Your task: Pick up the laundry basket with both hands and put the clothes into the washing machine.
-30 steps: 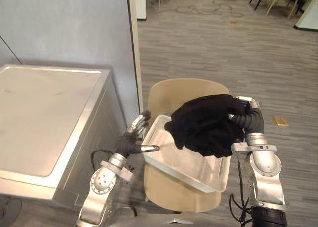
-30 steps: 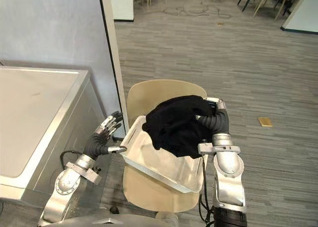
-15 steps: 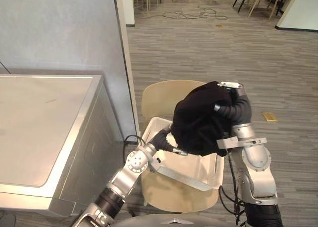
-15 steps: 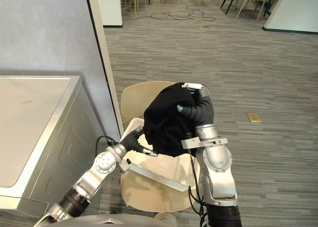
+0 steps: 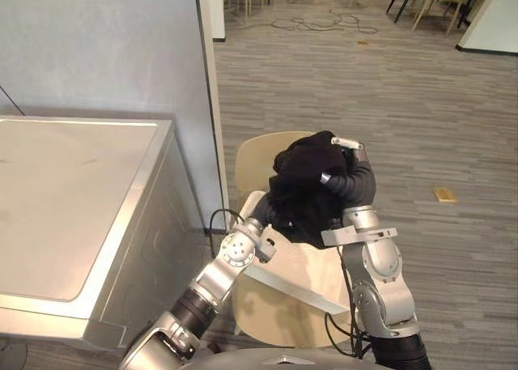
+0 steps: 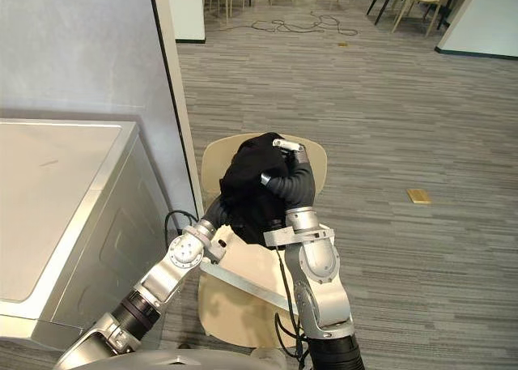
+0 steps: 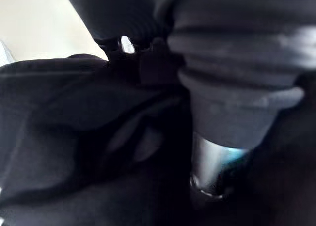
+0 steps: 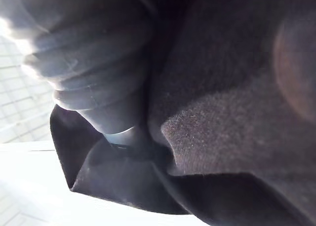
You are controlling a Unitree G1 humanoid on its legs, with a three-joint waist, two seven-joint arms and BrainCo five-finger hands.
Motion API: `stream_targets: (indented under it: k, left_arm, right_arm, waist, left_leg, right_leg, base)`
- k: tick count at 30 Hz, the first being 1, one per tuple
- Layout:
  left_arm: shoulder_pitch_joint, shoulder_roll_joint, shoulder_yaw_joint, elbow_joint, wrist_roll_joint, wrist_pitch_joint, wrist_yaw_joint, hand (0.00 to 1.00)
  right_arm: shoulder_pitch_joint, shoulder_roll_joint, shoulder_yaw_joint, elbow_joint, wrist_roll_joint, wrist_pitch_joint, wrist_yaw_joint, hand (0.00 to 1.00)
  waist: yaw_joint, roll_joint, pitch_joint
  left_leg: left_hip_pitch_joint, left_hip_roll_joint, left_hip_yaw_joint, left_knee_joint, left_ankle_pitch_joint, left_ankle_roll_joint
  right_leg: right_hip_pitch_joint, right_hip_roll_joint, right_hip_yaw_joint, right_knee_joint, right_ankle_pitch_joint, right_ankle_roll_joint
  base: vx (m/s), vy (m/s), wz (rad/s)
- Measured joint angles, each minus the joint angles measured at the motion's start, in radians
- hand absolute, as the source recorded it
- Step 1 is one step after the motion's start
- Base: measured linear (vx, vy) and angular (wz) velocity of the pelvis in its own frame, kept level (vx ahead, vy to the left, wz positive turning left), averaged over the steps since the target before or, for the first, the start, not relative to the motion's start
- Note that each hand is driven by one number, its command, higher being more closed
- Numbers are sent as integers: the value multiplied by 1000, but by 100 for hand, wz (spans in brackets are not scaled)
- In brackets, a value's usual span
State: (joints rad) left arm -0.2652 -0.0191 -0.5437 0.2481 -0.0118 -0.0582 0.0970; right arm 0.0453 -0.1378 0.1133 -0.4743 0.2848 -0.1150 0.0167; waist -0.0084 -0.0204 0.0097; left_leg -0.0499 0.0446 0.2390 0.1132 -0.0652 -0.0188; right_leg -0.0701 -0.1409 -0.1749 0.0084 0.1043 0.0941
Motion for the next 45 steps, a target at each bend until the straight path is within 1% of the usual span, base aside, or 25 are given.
stream_targets:
  k: [3,4,6,10,11,14,19,22,26,29,31,34,37,39,40,43,45]
  left_arm:
    - [0,-2,41,-6,-46,0,51,100]
    - [0,-1,66,-20,-78,0,72,100]
    - [1,0,85,-62,-114,-4,84,100]
    - [2,0,93,-88,-163,-18,88,100]
    - [6,0,95,-91,-164,-21,88,100]
    - [29,0,111,-119,-184,-23,88,100]
    - [34,0,124,-120,-222,-28,87,100]
    - [46,0,150,-125,-236,-28,85,100]
    - [72,0,168,-170,-260,-29,75,100]
    - [85,0,223,-211,-271,-29,66,100]
    - [99,1,268,-244,-274,-31,60,100]
    - [102,2,310,-258,-304,-31,48,100]
    - [108,5,355,-302,-333,-32,40,100]
    - [110,6,383,-324,-341,-32,25,100]
    - [111,9,409,-342,-341,-33,19,100]
    - [126,11,469,-387,-341,-37,4,100]
    - [161,13,529,-447,-360,-41,-2,100]
  right_arm:
    - [35,11,3,0,0,-11,-15,100]
    - [52,10,1,0,0,-12,-25,100]
    - [70,10,1,2,0,-13,-28,100]
    - [70,10,2,3,0,-16,-28,100]
    - [70,10,2,5,-1,-17,-28,0]
    - [71,10,2,25,-1,-20,-30,0]
    - [71,10,2,40,-6,-20,-42,0]
    - [72,11,1,69,-6,-19,-42,0]
    - [69,12,1,94,-8,-18,-41,0]
    - [68,17,-2,172,-15,-7,-40,0]
    - [68,29,-8,189,-16,5,-40,0]
    - [57,32,-23,223,-16,12,-27,0]
    - [40,30,-55,265,-17,17,-14,0]
    - [6,25,-83,298,-27,26,-11,0]
    - [-31,15,-112,325,-50,32,-9,0]
    - [-105,-12,-171,390,-55,33,-7,0]
    - [-167,-62,-242,457,-51,33,-15,0]
  waist:
    - [-1,-9,-1]
    - [-1,-11,0]
    - [-3,-12,0]
    - [-5,-12,0]
    - [-5,-12,0]
    - [-9,-12,0]
    - [-5,-12,0]
    - [-11,-13,-1]
    - [-11,-12,-1]
    - [-12,-12,-2]
    - [-10,-11,-2]
    - [-3,-11,-2]
    - [-4,-7,-4]
    - [-4,-2,-5]
    - [-4,6,-8]
    - [-1,24,-11]
    - [6,43,-10]
  left_leg:
    - [7,-2,4,-14,8,0]
    - [16,-3,6,-14,8,0]
    - [17,-3,7,-12,8,0]
    - [18,-3,8,-13,8,0]
    - [18,-3,9,-14,8,0]
    - [18,-3,13,-16,8,0]
    - [21,-2,28,-22,9,-1]
    - [27,-3,34,-27,9,-1]
    - [29,-2,36,-28,9,-1]
    - [36,-2,39,-29,8,-1]
    - [37,-1,46,-28,8,-1]
    - [46,-1,58,-26,6,-1]
    - [48,2,59,-8,-6,-2]
    - [46,8,59,21,-22,-3]
    - [38,18,57,55,-44,-4]
    - [10,42,50,134,-81,-7]
    - [-14,62,26,199,-107,-10]
  right_leg:
    - [-2,-1,2,0,0,0]
    - [-2,-1,5,1,0,0]
    - [-2,0,6,1,0,0]
    - [-3,0,7,-1,0,0]
    - [-4,0,8,-1,0,0]
    - [-7,1,12,-2,0,0]
    - [-16,4,27,-3,3,-1]
    - [-16,5,33,-5,3,0]
    - [-12,7,34,-12,6,-1]
    - [-1,8,38,-24,13,0]
    - [-2,10,46,-28,17,-1]
    - [2,10,57,-30,21,-1]
    - [11,10,59,-29,22,-1]
    - [22,12,59,-29,21,-2]
    - [32,17,58,-29,20,-3]
    - [40,30,57,-27,14,-12]
    - [56,44,41,-27,14,-14]
  base:
    - [4,0,-2]
    - [16,0,-4]
    - [11,1,-2]
    - [0,0,0]
    - [0,0,0]
    - [-14,-7,-4]
    - [-12,-7,-9]
    - [-8,-4,-7]
    - [-2,-1,-1]
    - [-18,-7,-4]
    - [-28,-8,-8]
    - [-46,-9,-12]
    - [-47,-1,-4]
    - [-48,-5,-2]
    - [-58,-11,-1]
    - [-59,-24,1]
    - [-51,-22,17]
